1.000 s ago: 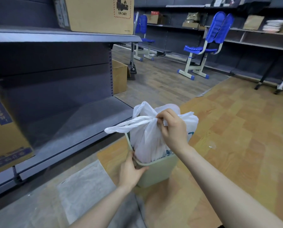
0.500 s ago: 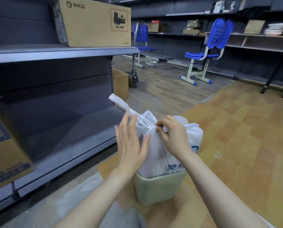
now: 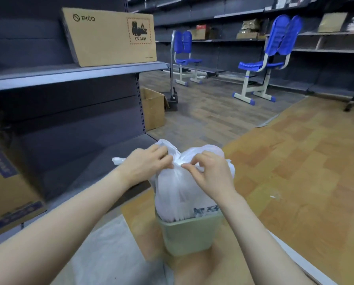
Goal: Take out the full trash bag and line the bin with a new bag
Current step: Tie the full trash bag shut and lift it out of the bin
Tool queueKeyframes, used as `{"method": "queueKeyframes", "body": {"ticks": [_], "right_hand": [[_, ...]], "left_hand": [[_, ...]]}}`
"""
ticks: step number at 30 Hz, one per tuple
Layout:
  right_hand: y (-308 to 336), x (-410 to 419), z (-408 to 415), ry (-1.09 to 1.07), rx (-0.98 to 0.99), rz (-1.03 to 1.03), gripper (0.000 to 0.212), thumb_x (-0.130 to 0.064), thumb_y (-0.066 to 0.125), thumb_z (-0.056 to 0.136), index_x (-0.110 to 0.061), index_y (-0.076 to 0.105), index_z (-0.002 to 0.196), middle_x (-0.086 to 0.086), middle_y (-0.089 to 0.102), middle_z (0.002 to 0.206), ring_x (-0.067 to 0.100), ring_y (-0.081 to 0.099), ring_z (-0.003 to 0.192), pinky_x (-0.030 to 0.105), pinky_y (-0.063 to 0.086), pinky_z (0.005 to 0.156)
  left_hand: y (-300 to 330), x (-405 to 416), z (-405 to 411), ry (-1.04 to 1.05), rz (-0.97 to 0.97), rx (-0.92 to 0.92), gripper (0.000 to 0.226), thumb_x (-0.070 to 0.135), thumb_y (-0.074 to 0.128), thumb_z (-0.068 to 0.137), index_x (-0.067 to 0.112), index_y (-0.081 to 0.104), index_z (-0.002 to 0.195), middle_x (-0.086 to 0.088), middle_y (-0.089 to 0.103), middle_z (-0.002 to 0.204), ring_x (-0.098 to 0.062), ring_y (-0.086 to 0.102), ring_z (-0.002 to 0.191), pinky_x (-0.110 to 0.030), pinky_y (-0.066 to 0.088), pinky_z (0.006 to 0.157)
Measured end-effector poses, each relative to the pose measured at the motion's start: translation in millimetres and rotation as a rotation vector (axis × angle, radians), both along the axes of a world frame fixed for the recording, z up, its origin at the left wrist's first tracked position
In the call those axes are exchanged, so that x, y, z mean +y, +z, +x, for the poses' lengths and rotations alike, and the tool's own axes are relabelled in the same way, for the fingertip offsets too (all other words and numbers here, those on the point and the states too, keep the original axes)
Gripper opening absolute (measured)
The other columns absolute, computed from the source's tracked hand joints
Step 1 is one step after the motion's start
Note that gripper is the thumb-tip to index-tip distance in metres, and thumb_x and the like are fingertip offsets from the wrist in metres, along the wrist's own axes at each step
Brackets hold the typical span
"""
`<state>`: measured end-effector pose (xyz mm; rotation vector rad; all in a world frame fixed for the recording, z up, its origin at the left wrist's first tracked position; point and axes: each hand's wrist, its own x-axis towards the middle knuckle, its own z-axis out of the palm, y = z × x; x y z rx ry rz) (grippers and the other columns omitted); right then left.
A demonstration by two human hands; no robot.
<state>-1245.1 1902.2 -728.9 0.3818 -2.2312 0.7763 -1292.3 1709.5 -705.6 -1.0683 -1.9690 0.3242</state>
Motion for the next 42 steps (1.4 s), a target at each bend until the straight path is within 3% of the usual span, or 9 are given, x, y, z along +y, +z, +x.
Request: {"method": "queueKeyframes", "body": {"ticks": [4,8,11,18,21,25,31,37,42], "right_hand": [[-1,6,6,0.087,-0.071,0.079,0.047,-0.049,0.046,0.080,-0.012,0.070,0.066,0.004,0.058,0.056,0.025,0.057,0.054,0.033,0.044,0.047],[-3,8,8,0.099,-0.056,0.152,0.045,-0.040,0.043,0.086,-0.009,0.070,0.067,0.005,0.058,0.057,0.027,0.056,0.053,0.036,0.047,0.045],[-8,10,13,0.005,-0.081,0.149,0.037,-0.034,0.049,0.085,-0.011,0.069,0.064,0.001,0.060,0.056,0.024,0.059,0.054,0.027,0.039,0.040],[5,-13,25,-0.092,-0.368,-0.102,0.029,-0.030,0.047,0.096,-0.012,0.062,0.078,-0.003,0.056,0.086,0.019,0.057,0.081,0.034,0.040,0.067],[10,-23,27,-0.090,-0.444,-0.270,0.033,-0.026,0.044,0.097,-0.010,0.054,0.070,0.002,0.062,0.083,0.014,0.056,0.074,0.033,0.042,0.068],[14,-33,31,0.036,-0.487,-0.635,0.034,-0.023,0.051,0.095,-0.012,0.060,0.064,0.001,0.062,0.065,0.001,0.046,0.048,0.018,0.035,0.053],[21,-33,35,0.200,-0.578,-0.988,0.034,-0.014,0.041,0.100,0.002,0.053,0.072,-0.005,0.070,0.064,0.005,0.032,0.035,0.011,0.027,0.038],[19,-32,42,0.187,-0.573,-0.903,0.043,-0.013,0.054,0.094,-0.027,0.062,0.054,-0.011,0.042,0.041,0.006,0.037,0.042,0.012,0.028,0.044],[16,-29,44,0.155,-0.504,-0.906,0.020,-0.013,0.059,0.091,-0.014,0.070,0.075,-0.012,0.036,0.039,0.005,0.032,0.039,0.010,0.030,0.044]], "left_hand": [[3,-3,2,0.015,-0.071,0.003,0.031,0.034,0.036,0.099,0.015,0.033,0.074,-0.006,0.045,0.075,-0.016,0.040,0.050,-0.015,0.017,0.036],[-5,-12,-2,0.107,-0.021,-0.139,0.042,0.034,0.044,0.098,0.011,0.050,0.063,-0.001,0.037,0.050,-0.021,0.032,0.025,-0.011,0.011,0.036],[-13,-17,-5,0.095,0.035,-0.276,0.063,0.041,0.020,0.103,0.010,0.049,0.057,0.001,0.019,0.053,-0.021,0.015,0.031,-0.012,-0.003,0.044],[-2,-17,11,0.141,-0.025,-0.446,0.046,0.049,0.023,0.099,0.018,0.035,0.067,0.007,0.033,0.066,-0.017,0.055,0.055,-0.026,0.027,0.047],[10,-14,26,0.005,0.423,-0.925,0.040,0.037,0.048,0.095,0.032,0.043,0.055,0.010,0.042,0.071,-0.003,0.048,0.066,-0.021,0.032,0.056],[8,9,41,-0.167,1.030,-1.248,0.031,0.022,0.058,0.091,0.008,0.070,0.066,0.000,0.062,0.073,0.004,0.051,0.062,-0.010,0.040,0.063],[-4,40,56,-0.297,1.693,-1.541,0.049,0.027,0.044,0.098,0.007,0.049,0.053,0.004,0.063,0.051,-0.004,0.061,0.053,-0.015,0.046,0.059],[-6,42,56,-0.307,1.647,-1.486,0.051,0.038,0.036,0.098,0.008,0.052,0.059,0.003,0.052,0.055,-0.005,0.051,0.054,-0.011,0.044,0.061],[-12,44,53,-0.447,1.582,-1.592,0.044,0.024,0.030,0.102,0.005,0.066,0.086,0.005,0.055,0.056,-0.004,0.052,0.056,-0.009,0.046,0.062]]}}
